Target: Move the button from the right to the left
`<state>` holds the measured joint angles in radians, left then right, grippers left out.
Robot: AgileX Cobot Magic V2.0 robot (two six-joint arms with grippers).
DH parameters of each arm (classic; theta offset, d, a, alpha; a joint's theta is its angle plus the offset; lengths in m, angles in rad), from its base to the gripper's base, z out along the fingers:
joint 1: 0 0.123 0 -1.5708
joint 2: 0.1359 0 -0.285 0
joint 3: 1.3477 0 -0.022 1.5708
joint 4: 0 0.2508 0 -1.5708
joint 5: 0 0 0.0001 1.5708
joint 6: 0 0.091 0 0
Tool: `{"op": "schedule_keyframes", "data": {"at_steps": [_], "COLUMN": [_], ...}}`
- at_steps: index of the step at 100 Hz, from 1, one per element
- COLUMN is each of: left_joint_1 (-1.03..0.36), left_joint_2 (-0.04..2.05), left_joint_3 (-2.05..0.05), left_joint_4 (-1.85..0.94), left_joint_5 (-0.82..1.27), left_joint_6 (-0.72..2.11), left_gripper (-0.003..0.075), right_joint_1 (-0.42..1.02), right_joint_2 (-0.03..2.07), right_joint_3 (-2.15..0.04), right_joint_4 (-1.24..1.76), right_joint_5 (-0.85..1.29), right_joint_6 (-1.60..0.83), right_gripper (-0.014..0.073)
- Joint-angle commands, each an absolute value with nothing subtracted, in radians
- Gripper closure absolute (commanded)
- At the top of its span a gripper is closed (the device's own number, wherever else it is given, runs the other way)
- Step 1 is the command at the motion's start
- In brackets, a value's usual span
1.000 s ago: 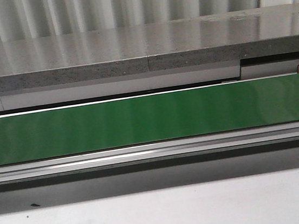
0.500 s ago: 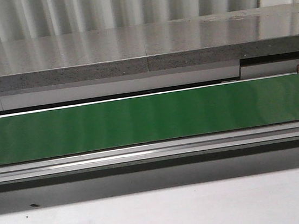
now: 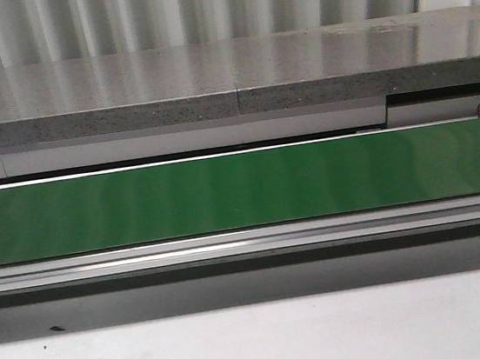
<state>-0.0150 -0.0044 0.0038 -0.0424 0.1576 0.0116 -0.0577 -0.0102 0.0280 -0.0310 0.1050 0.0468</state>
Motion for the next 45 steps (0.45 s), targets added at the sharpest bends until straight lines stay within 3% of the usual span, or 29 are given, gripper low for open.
{"op": "schedule_keyframes", "data": {"at_steps": [1, 45], "left_joint_1": [-0.021, -0.021], "left_joint_2": [-0.036, -0.036], "left_joint_3": [0.043, 0.043], "left_joint_4": [-0.044, -0.044], "left_joint_5": [0.082, 0.082], "left_joint_6": [0.0, 0.0], "left_gripper": [0.0741, 0.0741], "right_joint_1": [-0.065, -0.065], "right_joint_2": [-0.031, -0.031], "right_joint_3": [0.008, 0.008], "right_joint_4": [-0.046, -0.046], "right_joint_5": [0.088, 0.116], "right_joint_6": [0.043, 0.043], "right_gripper": [0.0662, 0.0662]}}
